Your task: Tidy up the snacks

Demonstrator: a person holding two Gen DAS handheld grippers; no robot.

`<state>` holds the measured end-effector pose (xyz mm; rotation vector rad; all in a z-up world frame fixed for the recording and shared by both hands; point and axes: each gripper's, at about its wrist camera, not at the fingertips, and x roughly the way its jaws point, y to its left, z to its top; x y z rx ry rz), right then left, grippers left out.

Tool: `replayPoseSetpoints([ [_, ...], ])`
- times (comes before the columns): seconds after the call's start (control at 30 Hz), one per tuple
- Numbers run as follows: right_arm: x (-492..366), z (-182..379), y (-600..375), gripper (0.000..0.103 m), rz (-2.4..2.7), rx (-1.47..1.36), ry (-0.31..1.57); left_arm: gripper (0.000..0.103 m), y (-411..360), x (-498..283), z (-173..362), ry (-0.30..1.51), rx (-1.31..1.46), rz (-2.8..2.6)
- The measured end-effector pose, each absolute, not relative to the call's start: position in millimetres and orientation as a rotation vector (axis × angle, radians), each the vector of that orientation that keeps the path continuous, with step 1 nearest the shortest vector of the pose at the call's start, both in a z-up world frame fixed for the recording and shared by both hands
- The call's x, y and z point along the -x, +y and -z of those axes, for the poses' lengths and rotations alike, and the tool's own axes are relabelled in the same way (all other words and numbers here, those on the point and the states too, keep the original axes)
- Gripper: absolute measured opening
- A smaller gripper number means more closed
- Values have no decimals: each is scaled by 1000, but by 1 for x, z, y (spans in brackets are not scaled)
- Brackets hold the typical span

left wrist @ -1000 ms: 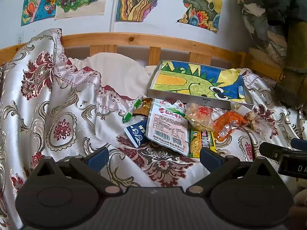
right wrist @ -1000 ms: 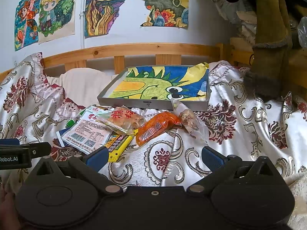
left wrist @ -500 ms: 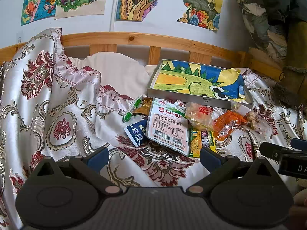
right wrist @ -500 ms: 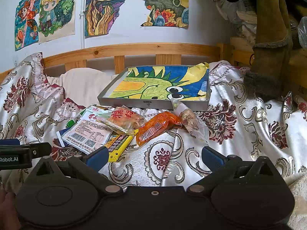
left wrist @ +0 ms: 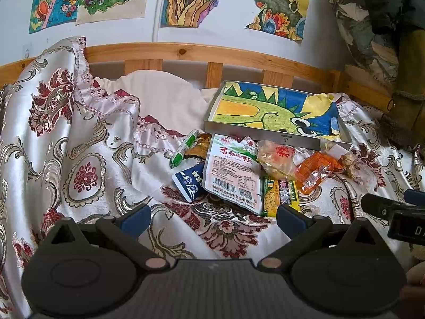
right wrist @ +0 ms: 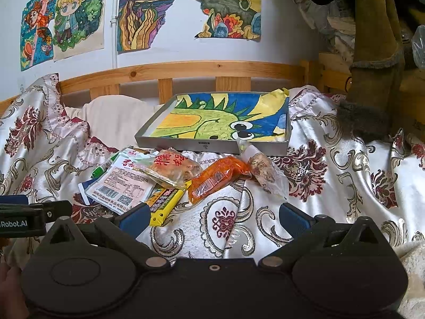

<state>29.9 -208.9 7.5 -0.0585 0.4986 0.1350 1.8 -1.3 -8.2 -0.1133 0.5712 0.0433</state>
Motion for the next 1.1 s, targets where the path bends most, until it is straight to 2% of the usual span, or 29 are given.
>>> replayPoseSetpoints([
  [0.3, -43, -25, -208, 103, -184, 46, 486, 102, -3, -21, 10, 645, 88, -48],
  [0.7, -101, -33, -193, 102, -400, 194, 465, 102, 6, -73, 1, 725, 82, -62],
  [1.1, -198, 4, -181, 102, -532, -28, 619, 102, 10, -117, 15, 796, 58, 86],
])
